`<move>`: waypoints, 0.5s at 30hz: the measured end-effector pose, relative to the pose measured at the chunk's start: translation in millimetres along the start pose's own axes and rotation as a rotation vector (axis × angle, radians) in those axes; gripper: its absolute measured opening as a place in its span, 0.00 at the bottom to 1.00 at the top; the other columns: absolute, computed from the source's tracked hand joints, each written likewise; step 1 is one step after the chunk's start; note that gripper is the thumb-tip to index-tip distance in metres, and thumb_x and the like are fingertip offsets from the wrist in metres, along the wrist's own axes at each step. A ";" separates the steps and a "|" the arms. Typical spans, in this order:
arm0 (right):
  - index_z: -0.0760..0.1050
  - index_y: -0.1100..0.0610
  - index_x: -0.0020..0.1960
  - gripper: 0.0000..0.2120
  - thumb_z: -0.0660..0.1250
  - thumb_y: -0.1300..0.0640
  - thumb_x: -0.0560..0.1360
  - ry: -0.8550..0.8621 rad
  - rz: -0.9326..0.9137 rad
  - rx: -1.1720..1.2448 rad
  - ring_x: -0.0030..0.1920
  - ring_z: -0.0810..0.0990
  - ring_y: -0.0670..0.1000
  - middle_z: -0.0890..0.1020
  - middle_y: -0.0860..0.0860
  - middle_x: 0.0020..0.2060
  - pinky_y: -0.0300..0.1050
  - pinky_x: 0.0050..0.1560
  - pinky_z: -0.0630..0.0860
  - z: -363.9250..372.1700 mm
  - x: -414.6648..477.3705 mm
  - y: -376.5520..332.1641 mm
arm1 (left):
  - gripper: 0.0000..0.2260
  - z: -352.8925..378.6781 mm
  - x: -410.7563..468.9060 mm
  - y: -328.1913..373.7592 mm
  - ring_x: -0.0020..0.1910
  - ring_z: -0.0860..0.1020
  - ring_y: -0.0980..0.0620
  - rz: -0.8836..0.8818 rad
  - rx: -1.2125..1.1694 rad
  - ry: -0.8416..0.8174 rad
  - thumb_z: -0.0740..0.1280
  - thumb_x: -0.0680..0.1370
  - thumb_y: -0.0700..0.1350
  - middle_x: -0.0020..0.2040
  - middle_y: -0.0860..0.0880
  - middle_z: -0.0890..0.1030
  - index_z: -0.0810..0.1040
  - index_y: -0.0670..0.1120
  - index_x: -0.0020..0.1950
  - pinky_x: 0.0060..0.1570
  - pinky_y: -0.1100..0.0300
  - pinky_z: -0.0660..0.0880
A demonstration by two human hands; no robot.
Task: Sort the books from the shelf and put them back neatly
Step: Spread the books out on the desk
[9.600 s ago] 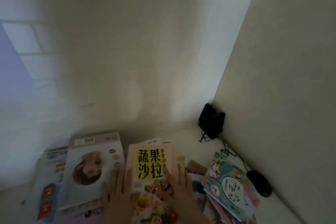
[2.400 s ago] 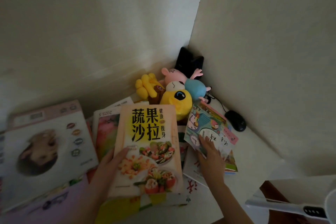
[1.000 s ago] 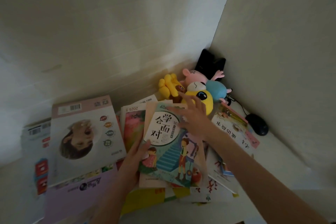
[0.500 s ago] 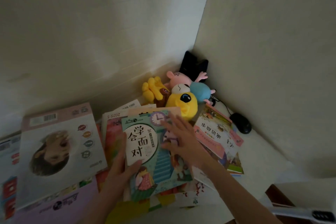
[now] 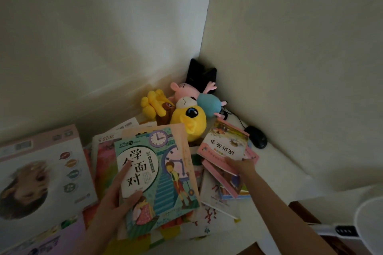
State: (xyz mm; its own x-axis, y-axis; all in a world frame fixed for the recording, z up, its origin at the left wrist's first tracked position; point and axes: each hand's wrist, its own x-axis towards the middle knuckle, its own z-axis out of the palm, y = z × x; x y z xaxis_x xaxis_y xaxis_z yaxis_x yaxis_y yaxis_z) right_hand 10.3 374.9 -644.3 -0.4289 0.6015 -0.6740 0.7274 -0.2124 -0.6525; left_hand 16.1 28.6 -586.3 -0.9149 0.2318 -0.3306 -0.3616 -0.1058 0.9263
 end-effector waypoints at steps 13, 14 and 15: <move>0.72 0.50 0.50 0.13 0.73 0.59 0.71 0.002 -0.850 -0.066 0.31 0.83 0.45 0.83 0.49 0.36 0.41 0.28 0.79 -48.4 -139.7 -110.4 | 0.30 4.4 -3.6 8.1 0.55 0.80 0.52 -0.021 -0.092 -0.063 0.77 0.66 0.47 0.60 0.62 0.74 0.71 0.64 0.64 0.41 0.56 0.81; 0.71 0.50 0.50 0.14 0.74 0.60 0.71 -0.067 -0.862 -0.040 0.31 0.83 0.46 0.83 0.50 0.35 0.39 0.28 0.78 -49.7 -156.1 -121.4 | 0.28 4.0 -3.0 5.9 0.54 0.79 0.53 -0.035 -0.082 -0.054 0.72 0.71 0.40 0.60 0.61 0.73 0.70 0.64 0.64 0.41 0.57 0.81; 0.71 0.51 0.48 0.14 0.74 0.62 0.70 -0.166 -0.871 -0.008 0.31 0.84 0.48 0.84 0.51 0.34 0.39 0.29 0.79 -52.8 -167.1 -131.1 | 0.27 2.3 -2.2 2.8 0.54 0.79 0.53 -0.038 -0.059 -0.046 0.68 0.74 0.37 0.60 0.61 0.73 0.70 0.65 0.64 0.41 0.57 0.81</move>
State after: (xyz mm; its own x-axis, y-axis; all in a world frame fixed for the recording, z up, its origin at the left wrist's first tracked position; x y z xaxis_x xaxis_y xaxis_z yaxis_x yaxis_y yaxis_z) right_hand 14.9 342.9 -427.8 -0.9040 0.4270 0.0187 0.1099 0.2745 -0.9553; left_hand 17.5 30.0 -582.6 -0.8918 0.2803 -0.3551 -0.4066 -0.1524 0.9008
